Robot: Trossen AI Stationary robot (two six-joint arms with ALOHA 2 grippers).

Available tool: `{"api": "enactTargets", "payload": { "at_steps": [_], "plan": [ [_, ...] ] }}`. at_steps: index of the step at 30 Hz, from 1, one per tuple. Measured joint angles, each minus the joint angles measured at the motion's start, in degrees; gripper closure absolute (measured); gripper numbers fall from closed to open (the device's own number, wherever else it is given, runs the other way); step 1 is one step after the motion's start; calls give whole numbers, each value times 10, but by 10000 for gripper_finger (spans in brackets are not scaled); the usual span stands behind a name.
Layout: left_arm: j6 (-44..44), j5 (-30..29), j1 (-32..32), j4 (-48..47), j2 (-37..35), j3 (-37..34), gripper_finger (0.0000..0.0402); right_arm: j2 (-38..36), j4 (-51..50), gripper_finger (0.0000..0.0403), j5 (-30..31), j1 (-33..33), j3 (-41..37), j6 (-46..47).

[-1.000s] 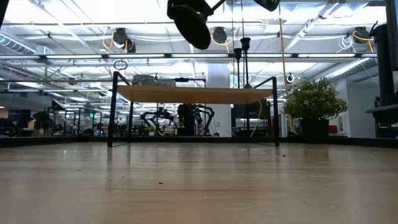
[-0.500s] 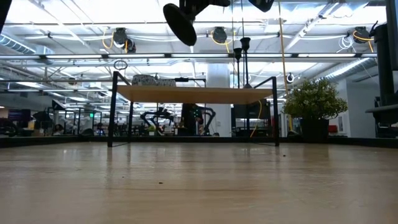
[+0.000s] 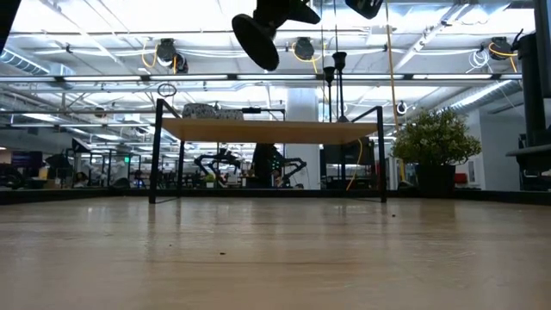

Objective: Pick & Place candle stick holders
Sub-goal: Put the black candle holder on the shelf

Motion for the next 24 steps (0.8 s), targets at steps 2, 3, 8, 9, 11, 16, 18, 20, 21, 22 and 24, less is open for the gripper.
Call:
{"api": "enactTargets", "payload": {
  "at_steps": [2,3,8,9,11,16,18,20,21,22,24],
  "plan": [
    [1,3,2,1,0,0,204,0,-3,395,1,0,0,0],
    [3,3,3,1,0,0,209,0,-3,395,1,0,0,0],
    [21,15,5,13,0,0,269,0,-1,395,2,-3,0,0],
    [26,15,5,16,0,0,285,0,-1,395,2,-4,0,0],
    [33,16,5,25,0,0,316,0,-1,395,3,-5,0,0],
    [66,36,8,31,0,0,387,0,4,395,-2,-5,0,0],
    [71,42,8,31,0,0,384,0,4,395,-1,-5,0,0],
    [73,45,8,30,0,0,385,0,4,395,-1,-5,0,0],
    [74,45,8,30,0,0,387,0,4,395,-1,-5,0,0],
    [76,44,8,30,0,0,388,0,6,392,-1,-5,0,0],
    [75,44,8,29,0,0,388,0,8,379,0,-4,0,0]
  ]
}}
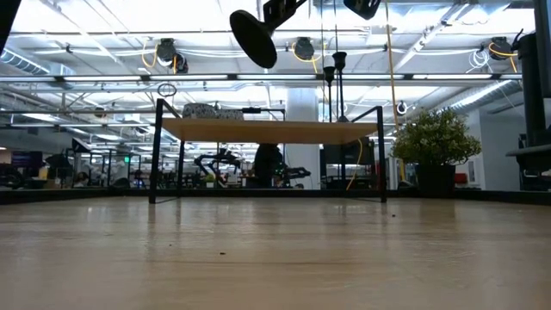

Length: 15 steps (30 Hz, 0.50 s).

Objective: Pick & Place candle stick holders
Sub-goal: Put the black candle holder on the shelf

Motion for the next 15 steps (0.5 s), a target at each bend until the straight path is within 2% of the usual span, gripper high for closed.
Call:
{"api": "enactTargets", "payload": {
  "at_steps": [5,10,15],
  "plan": [
    [6,-19,0,-12,0,0,388,-2,-7,332,3,0,0,0],
    [15,-56,0,-33,0,0,388,-27,-56,297,5,0,0,7],
    [11,-153,5,-46,0,0,388,-72,-98,285,-2,2,0,35]
  ]
}}
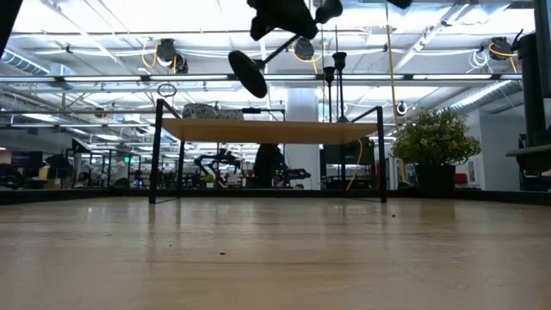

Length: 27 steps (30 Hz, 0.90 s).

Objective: Pick & Place candle stick holders
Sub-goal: Put the black candle holder on the shelf

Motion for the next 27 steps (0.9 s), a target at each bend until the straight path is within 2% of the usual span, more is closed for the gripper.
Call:
{"api": "enactTargets", "payload": {
  "at_steps": [2,5,9,13,18,27],
  "plan": [
    [0,-28,5,11,0,0,388,-22,-15,289,8,1,-2,10],
    [4,-85,16,45,-3,0,388,-55,-43,305,53,14,-11,25],
    [42,-157,39,128,-5,0,388,-103,-62,344,102,35,-38,42],
    [65,-159,70,197,-5,0,388,-151,-61,395,127,57,-79,62],
    [70,-148,120,259,-5,0,388,-205,-58,398,153,84,-134,93],
    [94,-128,183,347,1,-2,388,-276,4,402,153,107,-213,102]
  ]
}}
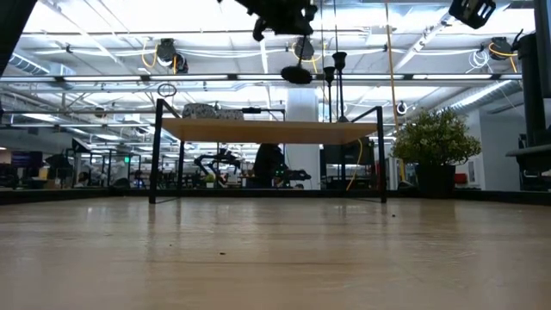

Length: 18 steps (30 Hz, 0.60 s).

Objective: Pick & Place candle stick holders
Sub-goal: Put the black candle holder on the shelf

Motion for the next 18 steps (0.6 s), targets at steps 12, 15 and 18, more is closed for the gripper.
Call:
{"api": "enactTargets", "payload": {
  "at_steps": [12,15,18],
  "plan": [
    [-24,16,39,221,7,-132,388,-28,6,403,2,0,-11,-1],
    [-36,16,43,260,7,-161,388,-28,6,403,5,0,-11,-2],
    [-37,14,43,287,7,-188,388,-28,5,403,15,0,-11,-2]
  ]
}}
